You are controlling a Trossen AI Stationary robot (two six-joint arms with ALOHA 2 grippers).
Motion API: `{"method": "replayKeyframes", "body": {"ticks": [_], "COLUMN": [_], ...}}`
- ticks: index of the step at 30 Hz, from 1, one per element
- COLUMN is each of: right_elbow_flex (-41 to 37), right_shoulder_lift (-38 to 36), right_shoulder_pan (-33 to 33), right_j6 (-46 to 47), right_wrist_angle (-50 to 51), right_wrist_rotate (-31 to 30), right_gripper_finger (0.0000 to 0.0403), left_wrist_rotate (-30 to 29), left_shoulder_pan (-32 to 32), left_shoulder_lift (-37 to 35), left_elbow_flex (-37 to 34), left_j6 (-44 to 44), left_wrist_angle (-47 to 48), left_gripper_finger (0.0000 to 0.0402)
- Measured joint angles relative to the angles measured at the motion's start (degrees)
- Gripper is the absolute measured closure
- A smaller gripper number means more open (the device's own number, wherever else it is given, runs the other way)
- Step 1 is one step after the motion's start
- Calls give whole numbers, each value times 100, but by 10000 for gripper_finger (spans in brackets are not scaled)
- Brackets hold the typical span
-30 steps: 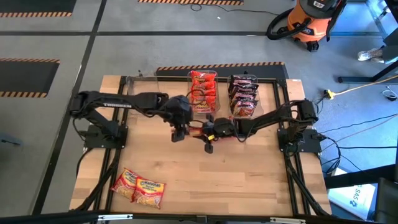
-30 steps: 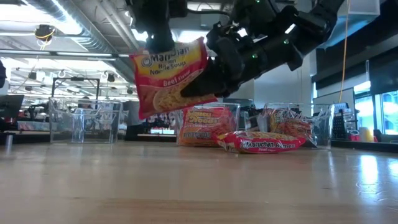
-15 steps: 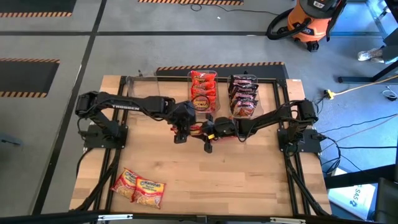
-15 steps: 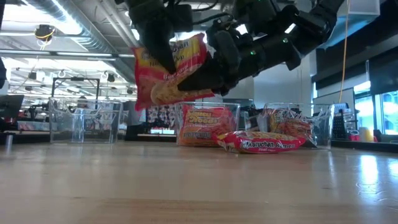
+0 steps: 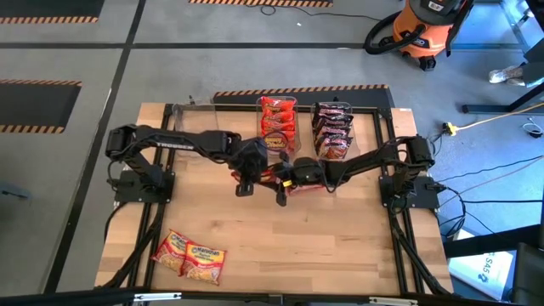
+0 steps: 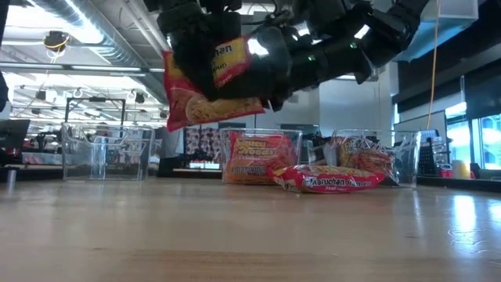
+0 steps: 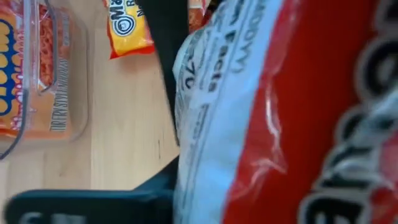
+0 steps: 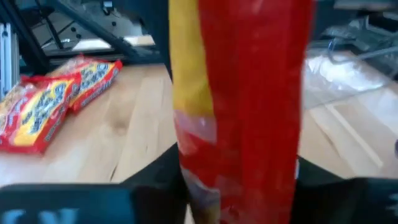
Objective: Sort Maruchan noodles
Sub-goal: Put the red noodle pack into the left transparent bin
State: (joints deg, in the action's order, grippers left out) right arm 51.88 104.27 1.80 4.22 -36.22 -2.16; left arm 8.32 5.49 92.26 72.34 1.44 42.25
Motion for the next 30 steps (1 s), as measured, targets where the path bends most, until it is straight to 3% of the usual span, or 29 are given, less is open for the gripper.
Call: {"method": "replayKeyframes", "body": {"ticks": [5,11,21,24,30], "right_elbow_flex": [242,508,511,509,502], "right_shoulder_lift": [-15,-222,-31,158,445], "right_shoulder_pan": [0,0,9,9,4], "right_j6": [-140,-433,-949,-746,-338], "right_wrist_angle": [211,915,572,499,268], "right_wrist_rotate": [14,-73,-124,-78,367], "right_gripper_finger": [188,136,125,125,125], "left_wrist_rotate": [-149,-607,-1991,-2325,-2447], "left_shoulder_pan": [11,92,736,1218,2449], "left_shoulder_lift": [-115,-647,-1725,-1967,-2139], "left_elbow_flex": [0,-2,-11,-7,-7], "left_j6": [181,196,733,1045,1863], "left_wrist_angle": [270,1002,2250,2332,2583], "left_gripper_finger": [347,348,341,341,341]}}
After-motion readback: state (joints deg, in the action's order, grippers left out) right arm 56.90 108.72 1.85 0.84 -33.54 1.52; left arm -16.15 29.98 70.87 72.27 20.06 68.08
